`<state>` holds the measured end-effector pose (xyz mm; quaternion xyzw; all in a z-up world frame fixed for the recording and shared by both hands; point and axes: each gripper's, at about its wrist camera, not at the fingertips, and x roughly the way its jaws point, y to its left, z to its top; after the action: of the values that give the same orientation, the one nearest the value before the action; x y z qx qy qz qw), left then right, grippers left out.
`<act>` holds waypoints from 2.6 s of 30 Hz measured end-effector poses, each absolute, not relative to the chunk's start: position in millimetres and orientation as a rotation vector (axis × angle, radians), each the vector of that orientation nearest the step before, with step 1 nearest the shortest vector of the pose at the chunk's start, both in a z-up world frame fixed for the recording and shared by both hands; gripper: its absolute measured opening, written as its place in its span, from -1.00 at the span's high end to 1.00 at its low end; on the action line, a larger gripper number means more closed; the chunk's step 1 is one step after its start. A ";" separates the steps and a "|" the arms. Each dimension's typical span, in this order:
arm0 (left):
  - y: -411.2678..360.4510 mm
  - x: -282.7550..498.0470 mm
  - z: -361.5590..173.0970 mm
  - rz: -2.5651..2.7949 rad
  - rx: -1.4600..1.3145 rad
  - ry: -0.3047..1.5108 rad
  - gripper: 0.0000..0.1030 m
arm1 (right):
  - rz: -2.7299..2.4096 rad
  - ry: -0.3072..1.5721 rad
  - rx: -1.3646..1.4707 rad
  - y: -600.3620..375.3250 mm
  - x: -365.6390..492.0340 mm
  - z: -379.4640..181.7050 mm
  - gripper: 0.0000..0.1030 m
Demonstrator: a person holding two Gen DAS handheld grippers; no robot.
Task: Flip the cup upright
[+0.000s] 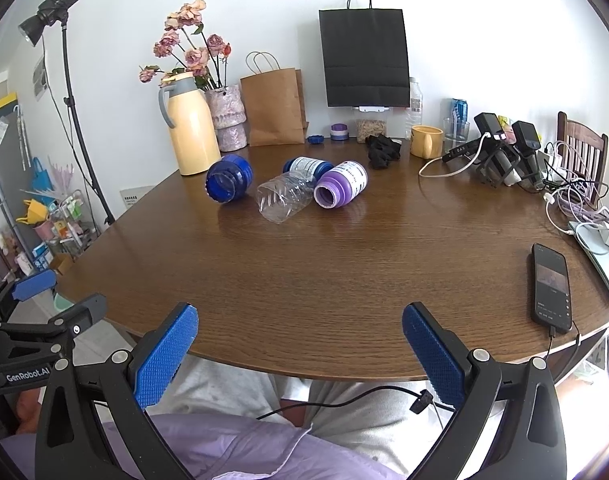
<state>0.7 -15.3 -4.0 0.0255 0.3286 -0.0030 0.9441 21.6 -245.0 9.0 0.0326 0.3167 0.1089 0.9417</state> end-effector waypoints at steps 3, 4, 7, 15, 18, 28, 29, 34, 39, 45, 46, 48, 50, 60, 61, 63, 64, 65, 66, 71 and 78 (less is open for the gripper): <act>-14.5 3.1 -3.4 -0.004 0.052 0.677 -1.00 | 0.223 0.646 0.066 -245.0 22.3 9.4 -1.00; -14.6 3.4 -3.4 -0.003 0.053 0.677 -1.00 | 0.222 0.645 0.066 -245.1 21.8 9.4 -1.00; -14.6 3.2 -3.7 -0.002 0.052 0.676 -1.00 | 0.221 0.642 0.066 -245.1 21.4 8.8 -1.00; -14.7 3.7 -5.8 -0.004 0.055 0.682 -1.00 | 0.221 0.642 0.063 -244.9 21.8 8.3 -1.00; -15.7 3.1 -7.3 -0.002 0.053 0.684 -1.00 | 0.219 0.643 0.063 -244.8 21.0 7.4 -1.00; -18.1 3.7 -9.9 0.001 0.056 0.690 -1.00 | 0.217 0.646 0.071 -246.9 21.5 5.7 -1.00; -17.8 3.4 -10.3 0.001 0.056 0.691 -1.00 | 0.217 0.647 0.071 -247.0 21.8 5.4 -1.00; -17.9 3.0 -10.8 0.000 0.057 0.692 -1.00 | 0.217 0.648 0.071 -247.3 22.7 5.4 -1.00; -18.1 3.7 -11.5 -0.001 0.059 0.693 -1.00 | 0.215 0.649 0.079 -248.5 22.9 4.0 -1.00; -20.1 7.7 -16.9 -0.008 0.058 0.712 -1.00 | 0.226 0.653 0.079 -248.0 23.6 0.8 -1.00; -20.1 8.3 -17.2 -0.008 0.060 0.714 -1.00 | 0.228 0.652 0.081 -248.6 24.5 0.5 -1.00; -20.3 10.5 -16.9 -0.004 0.061 0.711 -1.00 | 0.231 0.647 0.084 -250.4 25.7 -0.1 -1.00; -21.2 16.6 -17.2 -0.009 0.066 0.694 -1.00 | 0.251 0.632 0.092 -252.6 30.3 0.3 -1.00; 0.9 90.3 -30.4 -0.018 -0.058 0.733 -1.00 | 0.284 0.615 0.160 -260.6 103.2 -7.8 -1.00; 2.2 98.7 -31.1 -0.027 -0.057 0.752 -1.00 | 0.286 0.610 0.157 -259.9 109.4 -8.0 -1.00; 5.3 116.1 -30.5 -0.040 -0.073 0.772 -1.00 | 0.317 0.573 0.180 -260.4 127.9 -6.4 -1.00; 8.1 126.2 -28.6 -0.039 -0.087 0.767 -1.00 | 0.346 0.547 0.204 -261.1 136.9 -5.0 -1.00; 9.9 138.3 -25.6 -0.035 -0.087 0.749 -1.00 | 0.375 0.521 0.229 -261.3 148.0 -3.2 -1.00; 10.2 152.0 -22.3 -0.015 -0.068 0.726 -1.00 | 0.395 0.514 0.242 -259.6 159.6 -0.9 -1.00; 13.7 226.5 -10.9 0.002 -0.023 0.654 -1.00 | 0.546 0.610 0.225 -234.2 228.8 14.8 -1.00; 30.2 323.6 -36.4 -0.054 -0.055 0.734 -1.00 | 0.632 0.698 0.140 -175.6 329.8 28.9 -1.00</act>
<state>323.6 30.2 -36.4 -0.0267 0.3589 -0.0264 0.9326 329.8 -175.6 28.9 0.0675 0.3360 0.3042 0.8888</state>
